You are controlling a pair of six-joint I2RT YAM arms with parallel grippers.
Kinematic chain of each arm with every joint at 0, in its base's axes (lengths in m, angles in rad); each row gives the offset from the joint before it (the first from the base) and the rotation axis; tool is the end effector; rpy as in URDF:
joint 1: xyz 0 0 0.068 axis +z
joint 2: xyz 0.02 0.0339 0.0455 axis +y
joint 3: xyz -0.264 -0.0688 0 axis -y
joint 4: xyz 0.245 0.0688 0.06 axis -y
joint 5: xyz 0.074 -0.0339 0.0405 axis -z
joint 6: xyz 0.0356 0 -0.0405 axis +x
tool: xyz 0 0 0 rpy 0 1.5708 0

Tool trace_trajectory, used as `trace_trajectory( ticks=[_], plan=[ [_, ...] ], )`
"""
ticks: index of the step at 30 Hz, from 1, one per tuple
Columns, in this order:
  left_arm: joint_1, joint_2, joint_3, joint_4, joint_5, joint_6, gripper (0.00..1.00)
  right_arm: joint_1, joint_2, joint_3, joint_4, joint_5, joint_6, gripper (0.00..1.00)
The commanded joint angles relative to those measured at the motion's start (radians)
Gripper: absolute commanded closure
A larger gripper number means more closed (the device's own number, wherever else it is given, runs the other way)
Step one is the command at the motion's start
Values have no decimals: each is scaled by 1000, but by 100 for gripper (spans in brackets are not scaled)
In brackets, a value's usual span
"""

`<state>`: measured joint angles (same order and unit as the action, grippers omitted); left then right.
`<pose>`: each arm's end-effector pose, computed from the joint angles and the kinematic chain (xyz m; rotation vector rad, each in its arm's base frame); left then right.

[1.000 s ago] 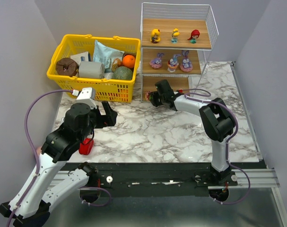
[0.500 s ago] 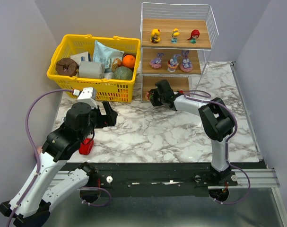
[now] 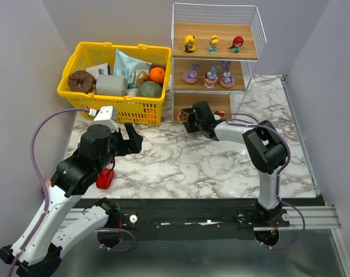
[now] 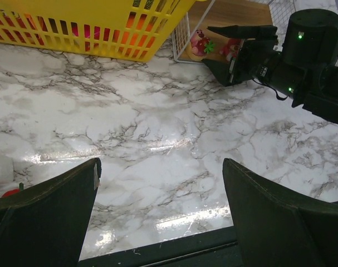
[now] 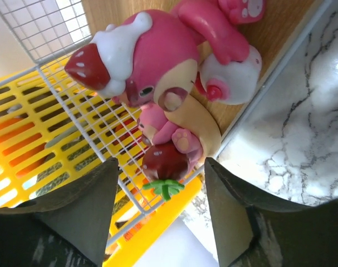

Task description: Place and organize the plastic toys onto the shelf

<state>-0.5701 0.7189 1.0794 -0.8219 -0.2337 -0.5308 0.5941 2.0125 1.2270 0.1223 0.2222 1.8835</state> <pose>0.1111 -0.0614 0.3816 -0.1085 2.0464 -0.4579 0.3642 0.2365 0.1544 1.5786 1.8778 1.0404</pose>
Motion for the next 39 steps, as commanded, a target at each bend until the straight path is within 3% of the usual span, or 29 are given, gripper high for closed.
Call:
trace_trajectory(
  ticks=[1, 13, 19, 23, 27, 35, 39],
  plan=[
    [6, -6, 45, -14, -6, 15, 1, 0, -87, -89, 105, -1, -26, 27],
    [6, -30, 71, -5, 54, 48, 1, 0, -319, -280, 102, -122, -188, 23],
    [6, -32, 100, -29, 53, 40, 1, -45, -581, -544, 71, -277, -380, 21],
    [6, -29, 108, -51, 39, 26, 1, -86, -783, -612, -119, -325, -608, 17],
    [6, -18, 131, -100, 16, 17, 1, -105, -993, -551, -480, -229, -825, 0],
    [6, 33, 166, -145, 17, 18, 1, -108, -1326, -217, -854, 122, -1157, 0],
    [6, 42, 189, -109, 2, 37, 1, -109, -1382, -81, -970, 155, -1280, 0]
  ],
)
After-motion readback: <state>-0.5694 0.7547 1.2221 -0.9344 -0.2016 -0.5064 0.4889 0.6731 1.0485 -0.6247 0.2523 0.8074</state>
